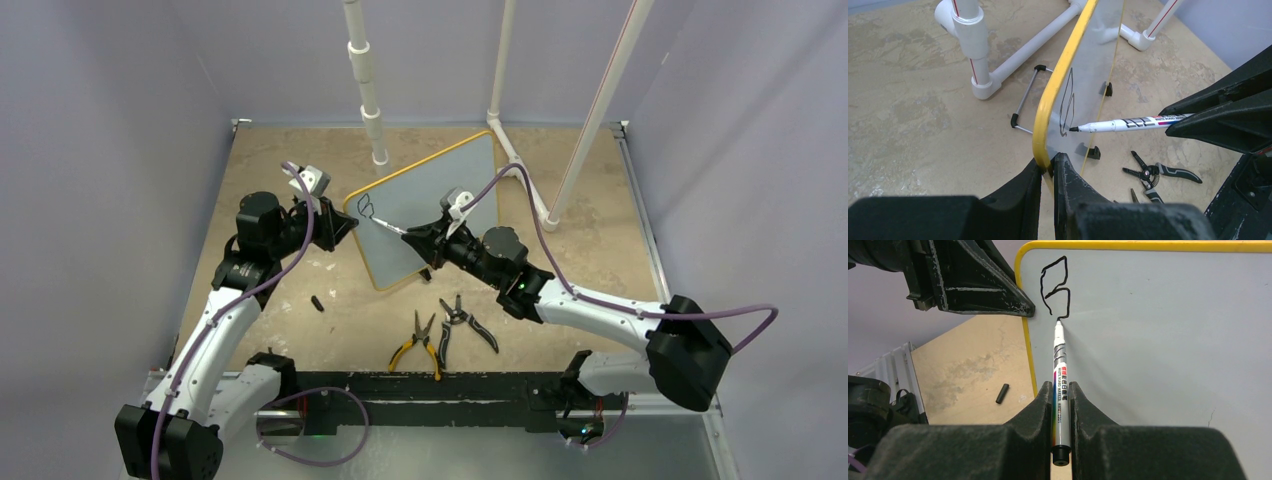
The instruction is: Write a sentence on the whiteboard
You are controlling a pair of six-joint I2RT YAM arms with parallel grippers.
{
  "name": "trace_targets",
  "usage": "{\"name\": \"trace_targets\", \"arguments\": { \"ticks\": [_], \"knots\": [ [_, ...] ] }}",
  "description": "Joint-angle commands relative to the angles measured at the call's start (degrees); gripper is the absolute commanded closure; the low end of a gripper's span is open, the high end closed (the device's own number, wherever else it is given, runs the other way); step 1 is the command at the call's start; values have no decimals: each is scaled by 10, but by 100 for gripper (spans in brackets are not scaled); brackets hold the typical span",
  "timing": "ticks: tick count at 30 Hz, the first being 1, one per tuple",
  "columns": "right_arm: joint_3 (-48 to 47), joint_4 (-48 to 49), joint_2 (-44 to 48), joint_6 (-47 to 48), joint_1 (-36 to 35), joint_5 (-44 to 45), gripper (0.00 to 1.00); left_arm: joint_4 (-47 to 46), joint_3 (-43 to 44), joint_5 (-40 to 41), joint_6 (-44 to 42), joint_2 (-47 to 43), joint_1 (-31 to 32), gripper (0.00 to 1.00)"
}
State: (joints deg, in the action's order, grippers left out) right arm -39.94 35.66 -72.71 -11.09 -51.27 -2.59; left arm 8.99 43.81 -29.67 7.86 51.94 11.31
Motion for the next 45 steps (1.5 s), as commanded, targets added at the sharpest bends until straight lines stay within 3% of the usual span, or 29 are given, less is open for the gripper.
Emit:
{"name": "trace_targets", "arguments": {
  "ticks": [1,16,24,31,45],
  "knots": [
    [-5,28,-3,4,0,-12,100,-8,-6,8,-21,-4,-2,100],
    [-11,38,-7,5,-2,-18,100,-6,-7,9,-21,-7,-2,100],
    [0,26,46,7,-2,-47,100,-3,-9,27,-19,-11,-2,100],
    [9,-20,87,-1,0,-23,100,1,-9,28,-21,-11,-2,100],
    [18,-2,80,16,42,-64,100,1,-12,35,-23,-8,-2,100]
  ]
}}
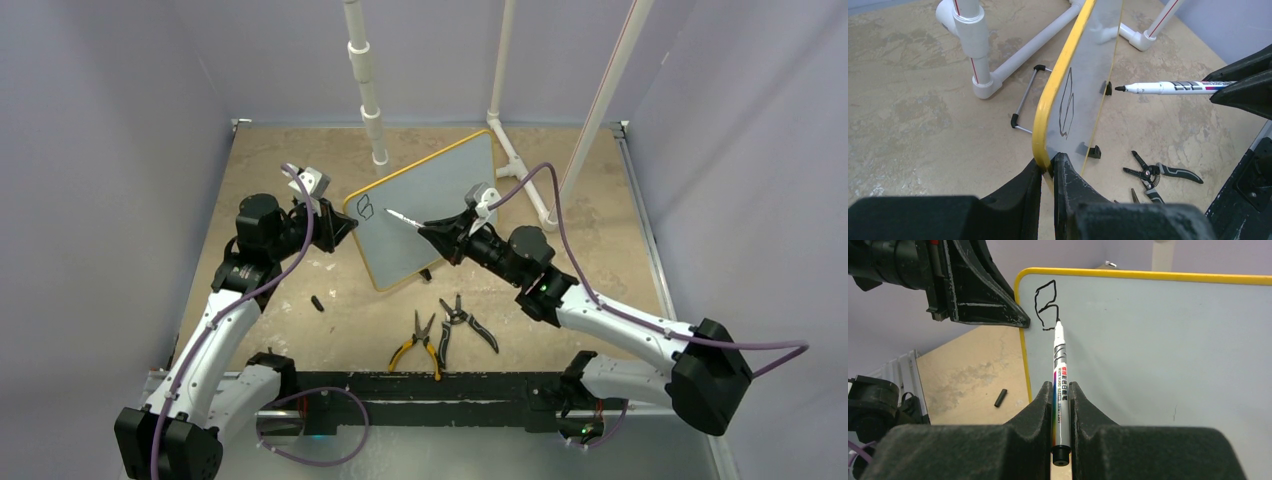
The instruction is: Write a sentence on the whiteboard
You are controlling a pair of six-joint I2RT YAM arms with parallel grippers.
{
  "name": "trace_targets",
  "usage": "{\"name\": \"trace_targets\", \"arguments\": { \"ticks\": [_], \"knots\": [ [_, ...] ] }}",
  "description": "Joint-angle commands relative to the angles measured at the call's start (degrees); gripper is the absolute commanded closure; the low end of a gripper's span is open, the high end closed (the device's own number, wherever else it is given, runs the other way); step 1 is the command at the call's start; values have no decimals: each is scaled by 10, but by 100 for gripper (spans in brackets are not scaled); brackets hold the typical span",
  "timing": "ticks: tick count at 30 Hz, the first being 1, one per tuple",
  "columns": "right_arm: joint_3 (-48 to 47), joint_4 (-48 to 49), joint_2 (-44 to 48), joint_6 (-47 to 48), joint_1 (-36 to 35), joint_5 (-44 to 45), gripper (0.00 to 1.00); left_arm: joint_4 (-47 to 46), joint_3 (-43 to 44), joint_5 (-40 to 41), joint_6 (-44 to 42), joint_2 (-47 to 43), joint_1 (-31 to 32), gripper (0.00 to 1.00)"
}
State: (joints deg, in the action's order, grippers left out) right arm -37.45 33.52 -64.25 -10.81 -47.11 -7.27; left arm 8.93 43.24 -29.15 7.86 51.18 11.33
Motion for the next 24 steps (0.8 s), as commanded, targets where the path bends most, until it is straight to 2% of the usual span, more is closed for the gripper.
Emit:
{"name": "trace_targets", "arguments": {
  "ticks": [1,24],
  "knots": [
    [-8,23,-7,14,1,-16,100,2,-6,30,-23,0,-3,100],
    [-52,83,-69,29,1,-8,100,1,-4,26,-26,12,-3,100]
  ]
}}
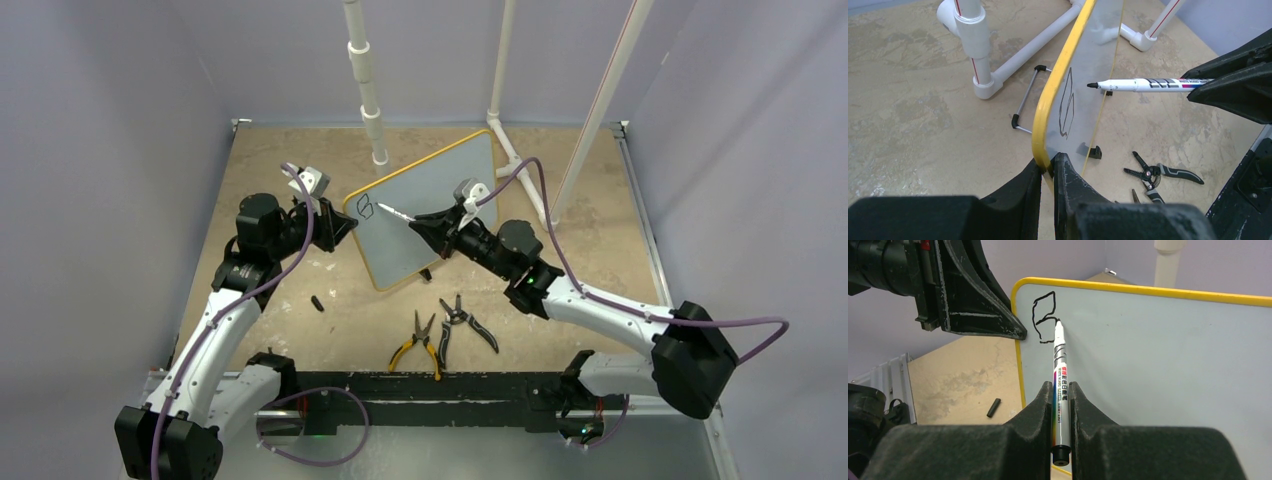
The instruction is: Write a sentence on the whiteboard
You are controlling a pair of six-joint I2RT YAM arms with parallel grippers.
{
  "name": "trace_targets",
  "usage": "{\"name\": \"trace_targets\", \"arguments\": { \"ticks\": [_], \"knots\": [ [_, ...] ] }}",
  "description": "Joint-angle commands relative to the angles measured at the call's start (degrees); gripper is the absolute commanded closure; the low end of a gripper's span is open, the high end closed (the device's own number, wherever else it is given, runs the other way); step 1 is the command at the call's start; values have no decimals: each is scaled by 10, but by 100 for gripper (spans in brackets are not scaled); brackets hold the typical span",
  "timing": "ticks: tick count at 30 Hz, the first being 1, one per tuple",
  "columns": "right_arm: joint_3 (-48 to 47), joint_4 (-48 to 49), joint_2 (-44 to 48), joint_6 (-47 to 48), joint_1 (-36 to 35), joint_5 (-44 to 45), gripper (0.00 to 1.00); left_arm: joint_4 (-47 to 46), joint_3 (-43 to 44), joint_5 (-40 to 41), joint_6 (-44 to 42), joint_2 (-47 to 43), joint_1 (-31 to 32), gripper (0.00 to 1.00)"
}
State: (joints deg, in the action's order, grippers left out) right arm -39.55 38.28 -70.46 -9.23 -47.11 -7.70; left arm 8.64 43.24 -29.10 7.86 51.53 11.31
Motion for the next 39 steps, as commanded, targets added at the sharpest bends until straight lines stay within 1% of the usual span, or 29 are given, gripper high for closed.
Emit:
{"name": "trace_targets", "arguments": {
  "ticks": [1,9,18,33,39],
  "knots": [
    [-32,35,-9,14,0,-4,100,4,-4,26,-27,9,-2,100],
    [-39,37,-21,12,1,7,100,4,-4,23,-26,8,-2,100],
    [-33,7,-16,5,1,32,100,4,-4,24,-27,7,-2,100],
    [-22,-13,-5,9,1,67,100,4,-4,25,-27,9,-2,100],
    [-17,-37,-3,6,0,58,100,3,-5,24,-26,9,-2,100]
  ]
}}
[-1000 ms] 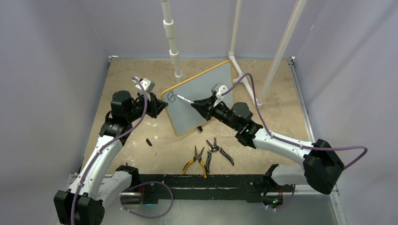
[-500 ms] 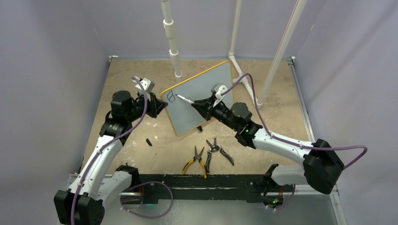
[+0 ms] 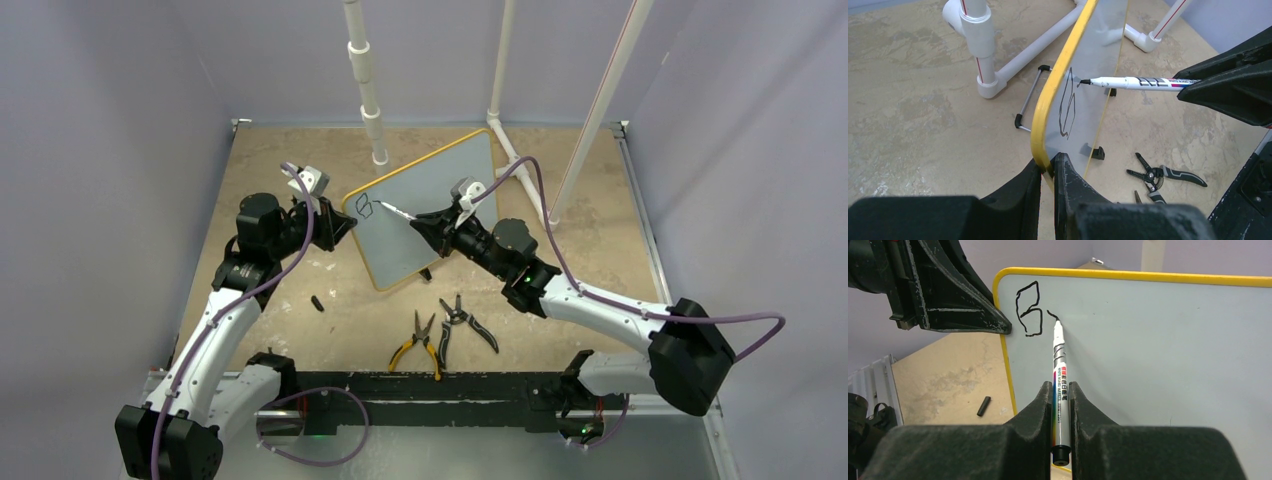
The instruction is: Write a sentence on the whiteboard
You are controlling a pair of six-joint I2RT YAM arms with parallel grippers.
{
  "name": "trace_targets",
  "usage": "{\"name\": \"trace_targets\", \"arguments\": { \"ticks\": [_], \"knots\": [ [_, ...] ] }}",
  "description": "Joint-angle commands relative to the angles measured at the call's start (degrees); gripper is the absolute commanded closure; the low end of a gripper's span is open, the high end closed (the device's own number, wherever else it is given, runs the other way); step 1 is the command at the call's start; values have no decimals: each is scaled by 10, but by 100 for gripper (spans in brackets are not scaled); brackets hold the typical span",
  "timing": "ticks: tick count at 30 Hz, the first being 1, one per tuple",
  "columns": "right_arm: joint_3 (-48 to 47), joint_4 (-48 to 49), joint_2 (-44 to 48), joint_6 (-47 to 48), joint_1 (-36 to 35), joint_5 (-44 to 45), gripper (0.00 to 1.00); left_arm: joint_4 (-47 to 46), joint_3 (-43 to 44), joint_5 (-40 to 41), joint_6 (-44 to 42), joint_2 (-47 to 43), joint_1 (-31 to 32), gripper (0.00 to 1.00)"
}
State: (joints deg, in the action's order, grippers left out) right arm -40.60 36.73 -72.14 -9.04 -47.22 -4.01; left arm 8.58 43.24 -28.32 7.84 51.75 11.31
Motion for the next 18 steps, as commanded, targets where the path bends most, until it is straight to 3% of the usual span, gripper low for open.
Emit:
{"name": "trace_targets", "arguments": {
  "ticks": [1,18],
  "knots": [
    [-6,-26,15,3,1,21,100,3,-5,16,-25,8,-2,100],
    [-4,-38,20,-4,1,16,100,-1,-8,8,-22,6,-2,100]
  ]
}}
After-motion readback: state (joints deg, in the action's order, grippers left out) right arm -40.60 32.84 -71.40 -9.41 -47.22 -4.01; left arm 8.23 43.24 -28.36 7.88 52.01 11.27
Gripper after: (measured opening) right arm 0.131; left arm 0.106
